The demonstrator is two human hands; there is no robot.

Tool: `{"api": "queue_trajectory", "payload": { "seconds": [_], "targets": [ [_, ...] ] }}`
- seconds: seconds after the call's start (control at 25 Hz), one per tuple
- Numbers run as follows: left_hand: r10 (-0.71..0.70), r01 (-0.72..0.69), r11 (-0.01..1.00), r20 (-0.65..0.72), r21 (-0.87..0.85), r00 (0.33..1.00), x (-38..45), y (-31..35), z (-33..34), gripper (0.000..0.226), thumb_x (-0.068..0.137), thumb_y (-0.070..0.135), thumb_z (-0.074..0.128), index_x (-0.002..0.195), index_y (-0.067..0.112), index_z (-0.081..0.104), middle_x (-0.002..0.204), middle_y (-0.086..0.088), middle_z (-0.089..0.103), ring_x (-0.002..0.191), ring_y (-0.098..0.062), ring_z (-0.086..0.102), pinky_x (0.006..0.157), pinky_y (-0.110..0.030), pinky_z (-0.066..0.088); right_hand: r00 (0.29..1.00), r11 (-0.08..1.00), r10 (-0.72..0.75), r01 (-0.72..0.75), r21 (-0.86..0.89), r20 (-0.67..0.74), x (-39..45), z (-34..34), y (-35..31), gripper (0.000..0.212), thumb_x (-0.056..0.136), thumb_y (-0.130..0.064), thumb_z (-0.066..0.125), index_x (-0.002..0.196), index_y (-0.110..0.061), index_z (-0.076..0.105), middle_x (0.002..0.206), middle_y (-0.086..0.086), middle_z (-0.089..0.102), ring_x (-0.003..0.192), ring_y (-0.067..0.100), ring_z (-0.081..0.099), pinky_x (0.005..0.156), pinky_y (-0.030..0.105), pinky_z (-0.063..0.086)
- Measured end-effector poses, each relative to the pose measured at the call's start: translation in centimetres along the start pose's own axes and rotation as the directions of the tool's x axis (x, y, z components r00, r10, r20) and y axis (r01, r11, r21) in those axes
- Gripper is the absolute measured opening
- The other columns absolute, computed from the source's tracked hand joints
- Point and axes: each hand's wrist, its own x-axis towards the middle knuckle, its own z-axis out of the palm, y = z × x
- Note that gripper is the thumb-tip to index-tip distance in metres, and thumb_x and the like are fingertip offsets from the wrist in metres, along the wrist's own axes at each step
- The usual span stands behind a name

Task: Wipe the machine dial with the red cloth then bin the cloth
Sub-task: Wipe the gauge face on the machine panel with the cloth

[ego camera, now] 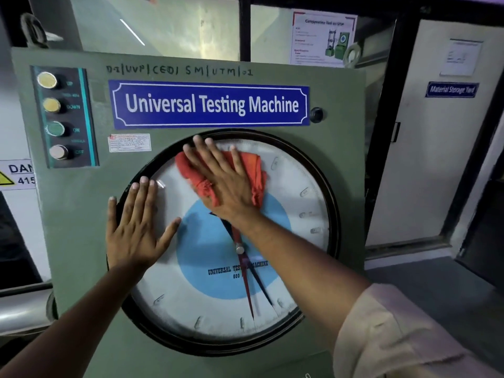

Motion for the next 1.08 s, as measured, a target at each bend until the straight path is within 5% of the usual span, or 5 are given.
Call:
{"api": "queue_trajectory", "payload": {
  "seconds": [0.2, 0.36, 0.48, 0.64, 1.08],
  "targets": [
    [-0.01, 0.013, 0.999, 0.068, -0.042, 0.998, 0.2, 0.2, -0.8, 0.093, 0.098, 0.074, 0.029, 0.172, 0.022, 0.004, 0.18, 0.005, 0.004, 0.166, -0.013, 0.007, 0.134, -0.047, 0.002, 0.929, 0.93, 0.367, -0.365, 0.054, -0.04, -4.0, 0.0, 6.6, 0.07, 0.111, -0.056, 0.026, 0.173, -0.027, 0.01, 0.182, 0.002, 0.007, 0.168, 0.023, 0.007, 0.133, 0.061, 0.005],
    [-0.019, 0.028, 0.997, 0.123, -0.072, 0.992, 0.4, 0.5, -2.0, 0.093, 0.098, 0.072, 0.031, 0.172, 0.022, 0.002, 0.18, 0.005, 0.003, 0.165, -0.012, 0.004, 0.133, -0.045, -0.002, 0.739, 0.743, 0.669, -0.659, 0.119, -0.084, -9.9, 0.9, 7.9, 0.072, 0.112, -0.054, 0.029, 0.173, -0.029, 0.0, 0.182, 0.002, 0.009, 0.168, 0.022, 0.009, 0.132, 0.062, 0.012],
    [-0.025, 0.038, 0.995, 0.145, -0.089, 0.989, 0.5, 0.9, -2.8, 0.094, 0.098, 0.072, 0.032, 0.172, 0.021, 0.003, 0.179, 0.004, 0.004, 0.165, -0.013, 0.005, 0.134, -0.046, -0.003, 0.606, 0.61, 0.791, -0.772, 0.181, -0.084, -14.9, 1.6, 6.6, 0.073, 0.112, -0.05, 0.03, 0.169, -0.033, -0.013, 0.18, 0.006, 0.013, 0.167, 0.027, 0.013, 0.132, 0.063, 0.015],
    [-0.05, 0.068, 0.993, 0.171, -0.097, 0.984, 0.5, 1.1, -3.2, 0.093, 0.098, 0.071, 0.034, 0.172, 0.022, 0.005, 0.179, 0.004, 0.006, 0.165, -0.014, 0.008, 0.134, -0.049, -0.001, 0.52, 0.511, 0.854, -0.844, 0.162, 0.022, -19.9, 1.9, 4.2, 0.068, 0.11, -0.049, 0.025, 0.169, -0.023, 0.003, 0.178, 0.015, 0.02, 0.165, 0.032, 0.018, 0.128, 0.069, 0.021],
    [-0.101, 0.158, 0.972, 0.299, -0.171, 0.949, 4.4, 3.3, -8.9, 0.094, 0.098, 0.075, 0.027, 0.172, 0.022, 0.003, 0.18, 0.0, -0.003, 0.166, -0.017, -0.002, 0.133, -0.049, -0.005, 0.811, 0.787, 0.567, -0.586, 0.194, 0.146, -7.6, -8.7, 6.0, 0.068, 0.113, -0.051, 0.032, 0.173, -0.03, 0.008, 0.182, -0.002, 0.003, 0.167, 0.016, 0.006, 0.134, 0.058, 0.004]
  ]
}}
